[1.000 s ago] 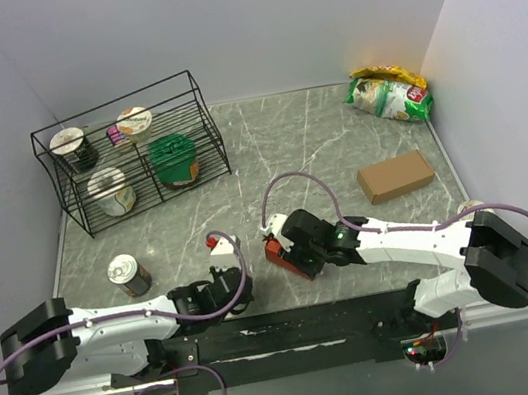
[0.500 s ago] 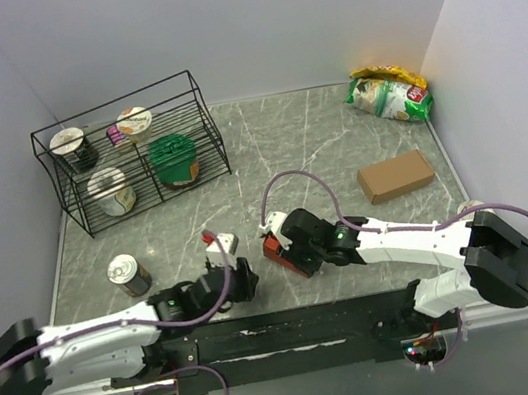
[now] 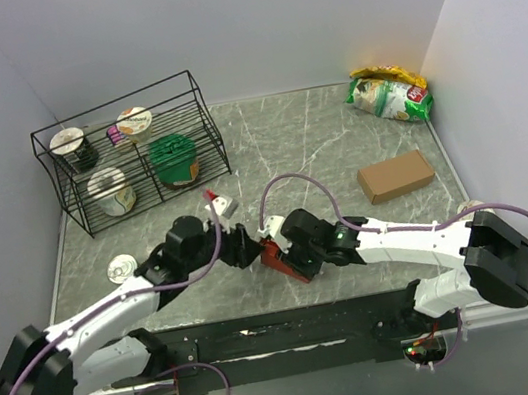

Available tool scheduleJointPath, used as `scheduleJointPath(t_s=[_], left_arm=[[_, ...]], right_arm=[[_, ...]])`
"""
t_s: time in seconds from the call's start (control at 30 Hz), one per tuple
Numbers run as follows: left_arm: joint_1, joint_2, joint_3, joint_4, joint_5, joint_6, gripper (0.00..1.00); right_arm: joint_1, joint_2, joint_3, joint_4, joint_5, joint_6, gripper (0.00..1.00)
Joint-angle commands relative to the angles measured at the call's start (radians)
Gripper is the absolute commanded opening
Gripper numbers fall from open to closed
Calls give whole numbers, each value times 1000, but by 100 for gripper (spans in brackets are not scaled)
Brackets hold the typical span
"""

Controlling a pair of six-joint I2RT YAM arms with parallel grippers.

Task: Fold the paper box
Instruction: Close the paper box at the center of the board.

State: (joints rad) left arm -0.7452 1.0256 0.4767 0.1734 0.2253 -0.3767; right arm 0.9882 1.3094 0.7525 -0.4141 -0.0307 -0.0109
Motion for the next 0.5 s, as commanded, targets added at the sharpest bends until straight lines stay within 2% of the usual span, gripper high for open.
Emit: scheduleJointPath(t_s=[0.0, 0.17, 0.47], left_arm=[[7, 79, 99, 63, 209, 125, 60], [7, 122, 102, 100, 217, 128, 44], [4, 140, 117, 46, 151, 124, 31]], right_arm=[[0, -10, 38, -5, -35, -12, 27], [1, -9, 38, -5, -41, -3, 27], [-2, -2, 44, -5, -41, -8, 27]])
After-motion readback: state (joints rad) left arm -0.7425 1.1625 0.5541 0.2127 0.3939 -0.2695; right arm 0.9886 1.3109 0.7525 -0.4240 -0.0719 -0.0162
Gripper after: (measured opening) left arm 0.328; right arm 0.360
